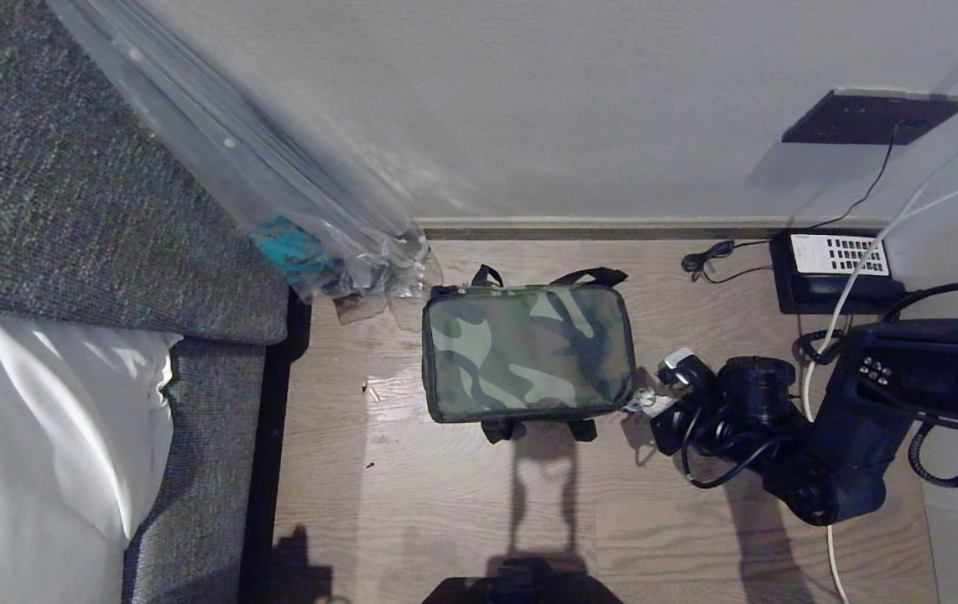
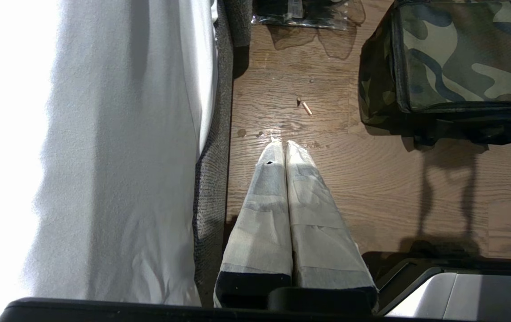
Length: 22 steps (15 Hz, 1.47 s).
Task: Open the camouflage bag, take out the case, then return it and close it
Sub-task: Open the top of the storage box
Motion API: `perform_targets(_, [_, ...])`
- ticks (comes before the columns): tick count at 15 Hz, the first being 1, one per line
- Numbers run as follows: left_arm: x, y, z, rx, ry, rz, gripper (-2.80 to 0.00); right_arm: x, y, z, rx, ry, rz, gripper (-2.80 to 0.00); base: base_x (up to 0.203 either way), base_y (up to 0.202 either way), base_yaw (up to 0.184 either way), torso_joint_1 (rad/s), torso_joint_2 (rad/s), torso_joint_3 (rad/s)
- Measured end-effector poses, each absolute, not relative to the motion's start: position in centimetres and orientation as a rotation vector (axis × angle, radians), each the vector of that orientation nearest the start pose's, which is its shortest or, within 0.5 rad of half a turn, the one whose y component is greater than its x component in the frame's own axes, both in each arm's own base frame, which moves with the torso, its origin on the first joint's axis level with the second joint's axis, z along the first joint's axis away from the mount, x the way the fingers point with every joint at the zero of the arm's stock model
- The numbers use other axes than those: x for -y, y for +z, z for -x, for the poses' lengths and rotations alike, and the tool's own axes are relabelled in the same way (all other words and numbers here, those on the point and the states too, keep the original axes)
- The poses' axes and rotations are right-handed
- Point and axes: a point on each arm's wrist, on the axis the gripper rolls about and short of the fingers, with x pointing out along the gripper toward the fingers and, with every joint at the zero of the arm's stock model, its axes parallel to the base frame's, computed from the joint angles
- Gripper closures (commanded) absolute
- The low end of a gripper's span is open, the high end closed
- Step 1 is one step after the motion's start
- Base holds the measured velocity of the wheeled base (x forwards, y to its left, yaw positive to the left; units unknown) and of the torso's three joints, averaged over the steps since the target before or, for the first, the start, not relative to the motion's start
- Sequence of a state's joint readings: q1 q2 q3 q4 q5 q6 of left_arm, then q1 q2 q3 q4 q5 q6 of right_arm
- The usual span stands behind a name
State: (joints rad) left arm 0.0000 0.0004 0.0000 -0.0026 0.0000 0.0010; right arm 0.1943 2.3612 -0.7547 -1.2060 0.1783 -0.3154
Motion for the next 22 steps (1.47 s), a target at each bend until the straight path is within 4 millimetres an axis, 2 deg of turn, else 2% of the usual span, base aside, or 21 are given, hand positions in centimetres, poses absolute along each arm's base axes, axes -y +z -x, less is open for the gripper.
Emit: perform_targets(22, [0.0,7.6,2.3,0.003,0.000,0.000,0.00,-3.0,0.2,-38.3,-0.312,0.308,0.330,0.00,0.000,0.000,0.000,0.000,0.00,0.000])
